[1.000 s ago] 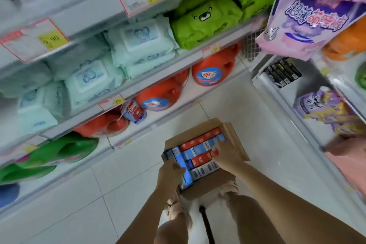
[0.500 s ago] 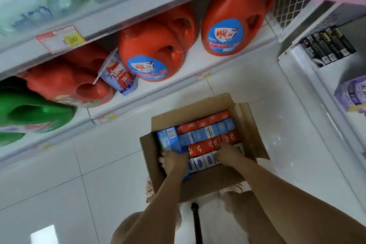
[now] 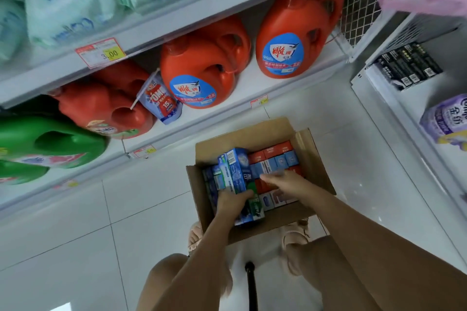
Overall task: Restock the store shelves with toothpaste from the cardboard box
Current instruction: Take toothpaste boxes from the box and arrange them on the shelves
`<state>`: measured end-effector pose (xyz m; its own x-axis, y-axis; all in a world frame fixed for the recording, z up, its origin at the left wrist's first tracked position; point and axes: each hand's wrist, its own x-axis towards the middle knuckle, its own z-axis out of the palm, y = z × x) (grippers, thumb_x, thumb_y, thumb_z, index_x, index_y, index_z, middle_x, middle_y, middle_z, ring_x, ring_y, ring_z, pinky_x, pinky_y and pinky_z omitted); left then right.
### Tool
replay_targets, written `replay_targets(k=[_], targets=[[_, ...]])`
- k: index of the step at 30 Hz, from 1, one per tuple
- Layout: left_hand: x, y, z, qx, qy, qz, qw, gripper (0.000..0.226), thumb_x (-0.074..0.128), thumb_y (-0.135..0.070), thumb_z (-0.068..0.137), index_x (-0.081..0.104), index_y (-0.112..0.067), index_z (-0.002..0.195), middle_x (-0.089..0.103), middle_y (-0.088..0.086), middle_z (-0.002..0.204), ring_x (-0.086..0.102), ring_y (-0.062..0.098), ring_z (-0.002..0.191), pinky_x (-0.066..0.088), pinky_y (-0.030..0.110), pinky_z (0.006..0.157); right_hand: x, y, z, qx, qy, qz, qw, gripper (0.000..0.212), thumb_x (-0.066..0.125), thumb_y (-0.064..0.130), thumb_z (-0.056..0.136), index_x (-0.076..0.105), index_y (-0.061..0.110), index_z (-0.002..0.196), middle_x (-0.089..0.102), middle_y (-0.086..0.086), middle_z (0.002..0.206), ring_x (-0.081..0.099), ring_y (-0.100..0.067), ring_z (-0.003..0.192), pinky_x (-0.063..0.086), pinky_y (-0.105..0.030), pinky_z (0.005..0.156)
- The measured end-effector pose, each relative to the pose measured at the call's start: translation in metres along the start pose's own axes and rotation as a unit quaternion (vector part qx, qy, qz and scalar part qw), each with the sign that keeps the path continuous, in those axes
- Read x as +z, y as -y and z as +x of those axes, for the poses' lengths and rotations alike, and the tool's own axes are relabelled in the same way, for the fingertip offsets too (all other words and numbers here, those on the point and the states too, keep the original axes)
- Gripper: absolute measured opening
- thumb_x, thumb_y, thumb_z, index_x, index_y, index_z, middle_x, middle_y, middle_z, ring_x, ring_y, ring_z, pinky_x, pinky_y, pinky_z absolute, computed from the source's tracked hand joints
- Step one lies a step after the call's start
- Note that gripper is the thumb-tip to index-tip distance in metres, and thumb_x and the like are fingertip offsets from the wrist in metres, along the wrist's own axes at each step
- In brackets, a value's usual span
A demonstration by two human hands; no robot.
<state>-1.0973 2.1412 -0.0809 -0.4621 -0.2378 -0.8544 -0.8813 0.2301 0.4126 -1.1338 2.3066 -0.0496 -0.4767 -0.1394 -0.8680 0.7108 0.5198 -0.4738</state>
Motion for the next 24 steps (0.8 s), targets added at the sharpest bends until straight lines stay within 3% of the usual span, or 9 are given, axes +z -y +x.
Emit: replay_targets(k=[3, 5, 8, 10, 12, 17, 20, 22, 24], targets=[[0.001, -0.021, -0.033, 0.078, 0.037, -0.017, 0.996, 0.045, 0.082, -0.024, 0.064, 0.054, -0.003, 0.093, 0.065, 0.006, 0.079, 0.062, 0.009, 0.063, 0.053, 0.026, 0.053, 0.002, 0.019, -0.027, -0.052, 0.002, 0.068, 0.996, 0.081, 0.057, 0.079, 0.069, 0.051, 0.029, 0.132, 0.053, 0.007, 0.130, 0.050, -0.017, 0.122, 0.041, -0.041, 0.102], [-0.005, -0.037, -0.061, 0.151, 0.062, -0.030, 0.986, 0.039, 0.082, -0.021, 0.067, 0.049, -0.006, 0.081, 0.055, 0.007, 0.065, 0.055, 0.014, 0.054, 0.046, 0.032, 0.049, 0.000, 0.029, -0.044, -0.092, 0.000, 0.154, 0.984, 0.067, 0.067, 0.072, 0.066, 0.060, 0.034, 0.121, 0.063, 0.008, 0.125, 0.058, -0.015, 0.115, 0.043, -0.043, 0.103], [-0.024, -0.057, -0.100, 0.245, 0.152, -0.123, 0.949, 0.041, 0.078, -0.023, 0.077, 0.057, -0.013, 0.111, 0.071, 0.005, 0.100, 0.069, 0.016, 0.088, 0.056, 0.032, 0.070, -0.010, 0.050, -0.080, -0.159, -0.026, 0.224, 0.961, 0.028, 0.069, 0.039, 0.083, 0.069, 0.025, 0.107, 0.073, 0.002, 0.105, 0.069, -0.014, 0.097, 0.052, -0.037, 0.093], [-0.042, -0.069, -0.126, 0.288, 0.185, -0.162, 0.925, 0.043, 0.069, -0.035, 0.084, 0.057, -0.020, 0.123, 0.068, 0.002, 0.117, 0.065, 0.019, 0.108, 0.051, 0.041, 0.093, -0.019, 0.066, -0.108, -0.199, -0.052, 0.235, 0.950, 0.030, 0.071, 0.040, 0.080, 0.070, 0.022, 0.103, 0.074, -0.001, 0.099, 0.071, -0.017, 0.092, 0.054, -0.037, 0.089], [-0.058, -0.081, -0.146, 0.292, 0.183, -0.174, 0.922, 0.048, 0.063, -0.050, 0.085, 0.059, -0.024, 0.124, 0.066, 0.000, 0.121, 0.061, 0.021, 0.115, 0.045, 0.045, 0.100, -0.030, 0.082, -0.138, -0.221, -0.089, 0.219, 0.946, 0.036, 0.074, 0.046, 0.074, 0.070, 0.022, 0.100, 0.075, -0.003, 0.095, 0.071, -0.022, 0.088, 0.054, -0.040, 0.089], [-0.091, -0.113, -0.189, 0.240, 0.237, -0.272, 0.901, 0.043, 0.053, -0.046, 0.088, 0.066, -0.005, 0.091, 0.069, 0.012, 0.078, 0.066, 0.020, 0.061, 0.056, 0.029, 0.059, -0.053, 0.119, -0.202, -0.287, -0.074, 0.298, 0.907, 0.031, 0.068, 0.033, 0.077, 0.067, 0.011, 0.099, 0.073, -0.003, 0.078, 0.069, -0.017, 0.067, 0.056, -0.032, 0.073], [-0.107, -0.132, -0.205, 0.271, 0.250, -0.283, 0.886, 0.022, 0.066, -0.020, 0.080, 0.062, -0.005, 0.097, 0.070, 0.010, 0.077, 0.066, 0.020, 0.060, 0.057, 0.030, 0.057, -0.058, 0.140, -0.223, -0.290, -0.028, 0.409, 0.865, 0.015, 0.063, 0.016, 0.084, 0.065, 0.008, 0.097, 0.071, -0.004, 0.074, 0.068, -0.015, 0.062, 0.058, -0.028, 0.064], [-0.118, -0.145, -0.206, 0.304, 0.241, -0.263, 0.883, 0.037, 0.072, -0.003, 0.066, 0.061, -0.008, 0.102, 0.070, 0.007, 0.081, 0.066, 0.019, 0.066, 0.057, 0.031, 0.061, -0.063, 0.151, -0.229, -0.279, 0.025, 0.483, 0.830, 0.039, 0.071, 0.013, 0.073, 0.063, 0.005, 0.110, 0.070, -0.011, 0.089, 0.070, -0.020, 0.072, 0.060, -0.033, 0.069], [-0.127, -0.160, -0.204, 0.321, 0.236, -0.240, 0.885, 0.039, 0.065, -0.007, 0.067, 0.059, -0.007, 0.106, 0.069, 0.005, 0.083, 0.065, 0.017, 0.067, 0.056, 0.029, 0.062, -0.070, 0.159, -0.228, -0.289, 0.089, 0.536, 0.788, 0.076, 0.090, 0.012, 0.048, 0.060, 0.002, 0.118, 0.069, -0.018, 0.103, 0.072, -0.028, 0.083, 0.059, -0.037, 0.066]])
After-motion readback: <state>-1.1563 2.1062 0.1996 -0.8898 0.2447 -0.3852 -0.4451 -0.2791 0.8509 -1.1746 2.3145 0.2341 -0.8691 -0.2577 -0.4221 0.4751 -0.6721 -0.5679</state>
